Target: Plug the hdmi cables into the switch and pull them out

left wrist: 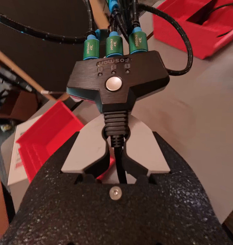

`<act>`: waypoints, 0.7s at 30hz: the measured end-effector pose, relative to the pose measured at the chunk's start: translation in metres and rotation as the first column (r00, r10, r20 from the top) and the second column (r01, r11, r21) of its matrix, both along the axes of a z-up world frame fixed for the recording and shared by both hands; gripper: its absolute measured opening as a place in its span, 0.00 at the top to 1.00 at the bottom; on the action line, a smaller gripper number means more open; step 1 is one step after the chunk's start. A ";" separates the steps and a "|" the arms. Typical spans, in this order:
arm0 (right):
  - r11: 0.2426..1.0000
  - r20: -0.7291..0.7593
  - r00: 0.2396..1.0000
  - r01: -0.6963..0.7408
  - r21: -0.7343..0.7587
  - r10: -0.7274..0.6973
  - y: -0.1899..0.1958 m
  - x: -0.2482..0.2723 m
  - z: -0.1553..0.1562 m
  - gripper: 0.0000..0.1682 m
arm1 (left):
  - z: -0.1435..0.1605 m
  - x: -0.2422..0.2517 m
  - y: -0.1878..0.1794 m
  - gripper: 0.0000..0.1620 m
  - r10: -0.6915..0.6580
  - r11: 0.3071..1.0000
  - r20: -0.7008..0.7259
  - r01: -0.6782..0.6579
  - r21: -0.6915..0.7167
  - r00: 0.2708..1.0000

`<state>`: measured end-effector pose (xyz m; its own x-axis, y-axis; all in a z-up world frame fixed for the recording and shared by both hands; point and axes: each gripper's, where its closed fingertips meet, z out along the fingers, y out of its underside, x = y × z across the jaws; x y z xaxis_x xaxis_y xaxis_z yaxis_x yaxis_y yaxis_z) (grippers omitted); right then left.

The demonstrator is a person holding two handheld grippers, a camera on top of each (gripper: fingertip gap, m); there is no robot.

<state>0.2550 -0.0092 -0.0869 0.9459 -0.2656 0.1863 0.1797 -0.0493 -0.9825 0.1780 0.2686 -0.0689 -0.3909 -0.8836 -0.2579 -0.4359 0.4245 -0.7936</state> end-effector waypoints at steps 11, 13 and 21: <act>0.960 0.396 0.904 -0.049 -0.276 0.160 -0.011 -0.125 0.040 0.82 | -0.024 -0.001 -0.172 0.90 -0.539 0.841 0.067 0.531 0.106 0.840; 0.945 0.416 0.897 -0.007 -0.328 0.151 -0.016 -0.121 0.032 0.84 | -0.040 0.000 -0.189 0.90 -0.575 0.813 0.047 0.565 0.139 0.817; 0.809 0.456 0.868 0.120 -0.576 0.196 -0.017 -0.087 -0.027 0.84 | -0.079 0.000 -0.201 0.90 -0.610 0.778 0.001 0.599 0.191 0.792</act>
<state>0.1677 -0.0261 -0.1140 0.6999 0.0736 0.7104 0.6229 -0.5495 -0.5568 0.1782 0.0678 -0.1481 -0.8085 -0.4100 -0.4222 0.0018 0.7156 -0.6985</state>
